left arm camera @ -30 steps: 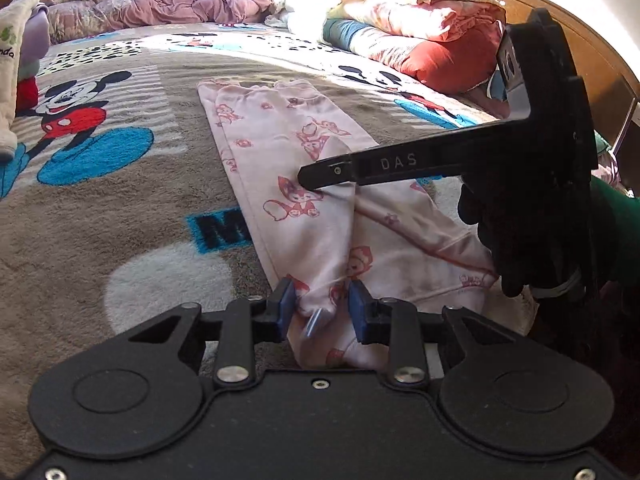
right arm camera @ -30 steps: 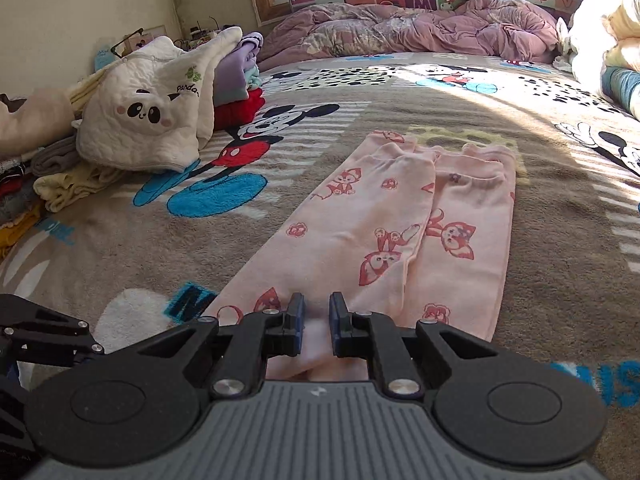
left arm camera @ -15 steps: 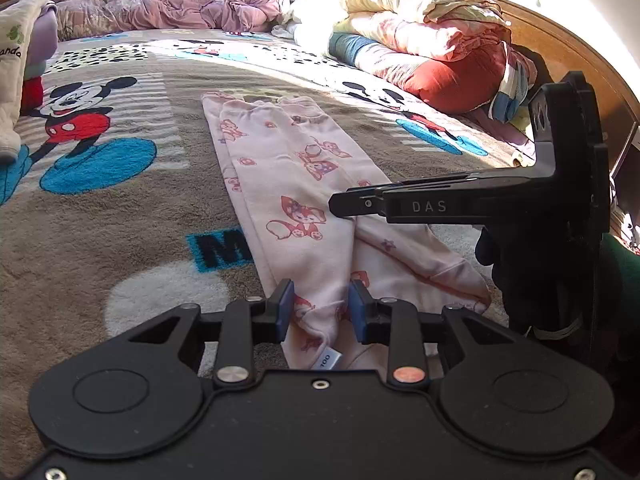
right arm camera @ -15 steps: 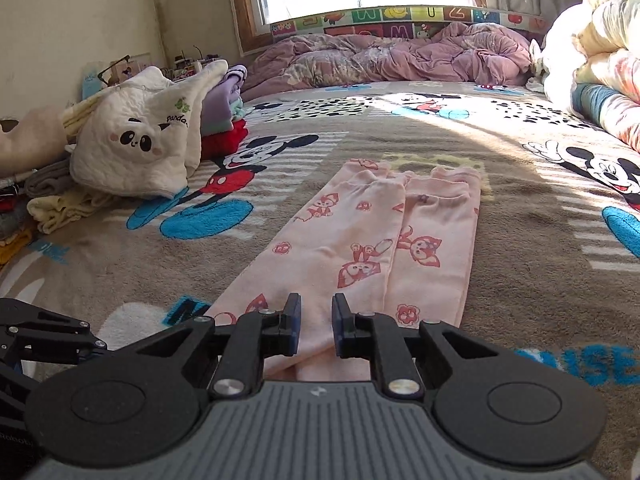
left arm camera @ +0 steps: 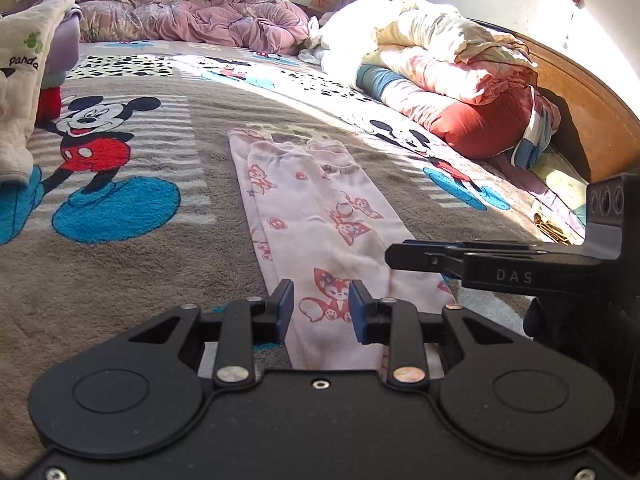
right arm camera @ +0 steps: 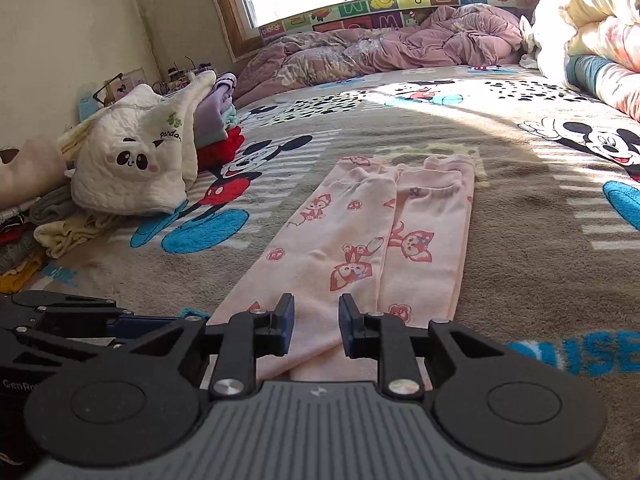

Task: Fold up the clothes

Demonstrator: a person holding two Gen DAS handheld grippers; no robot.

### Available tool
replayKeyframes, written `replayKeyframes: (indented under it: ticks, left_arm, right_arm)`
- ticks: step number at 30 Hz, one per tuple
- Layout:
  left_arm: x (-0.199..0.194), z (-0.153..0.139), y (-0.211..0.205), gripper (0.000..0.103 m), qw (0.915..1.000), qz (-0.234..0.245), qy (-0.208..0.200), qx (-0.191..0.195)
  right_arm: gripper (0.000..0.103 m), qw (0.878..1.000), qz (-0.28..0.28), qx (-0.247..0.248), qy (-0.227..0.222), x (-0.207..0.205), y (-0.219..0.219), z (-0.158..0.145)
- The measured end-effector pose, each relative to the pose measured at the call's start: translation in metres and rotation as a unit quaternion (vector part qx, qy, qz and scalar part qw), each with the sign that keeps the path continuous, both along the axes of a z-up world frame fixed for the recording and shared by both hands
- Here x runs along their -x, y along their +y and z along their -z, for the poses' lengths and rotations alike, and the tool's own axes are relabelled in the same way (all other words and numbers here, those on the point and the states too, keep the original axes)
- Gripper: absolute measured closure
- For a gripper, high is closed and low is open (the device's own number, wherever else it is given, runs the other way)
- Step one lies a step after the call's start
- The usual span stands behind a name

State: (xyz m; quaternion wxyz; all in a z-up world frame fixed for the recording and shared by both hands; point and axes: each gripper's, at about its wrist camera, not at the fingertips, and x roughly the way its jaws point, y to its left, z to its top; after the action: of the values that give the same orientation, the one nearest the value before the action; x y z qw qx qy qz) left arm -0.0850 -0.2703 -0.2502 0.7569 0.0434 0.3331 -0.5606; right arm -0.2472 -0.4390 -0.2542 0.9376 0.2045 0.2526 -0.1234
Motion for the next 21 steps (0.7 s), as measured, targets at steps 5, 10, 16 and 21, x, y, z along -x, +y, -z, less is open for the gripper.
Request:
replayKeyframes:
  ticks: [5, 10, 16, 21]
  left_arm:
    - [-0.055, -0.015, -0.024, 0.074, 0.9985, -0.021, 0.037, 0.035]
    - [-0.093, -0.018, -0.072, 0.074, 0.9997, -0.008, 0.01, 0.022]
    - [-0.119, 0.001, -0.125, 0.074, 0.9998, 0.02, 0.004, -0.004]
    - [-0.124, 0.014, -0.151, 0.074, 0.9983, 0.042, -0.01, -0.038]
  right_arm:
    - [0.077, 0.999, 0.019, -0.039, -0.022, 0.033, -0.018, 0.014]
    - [0.072, 0.994, 0.02, -0.086, -0.064, 0.053, -0.033, 0.032]
    - [0.066, 0.989, -0.002, -0.12, -0.08, 0.044, -0.043, 0.042]
    - [0.061, 0.987, -0.014, -0.132, -0.09, 0.043, -0.045, 0.047]
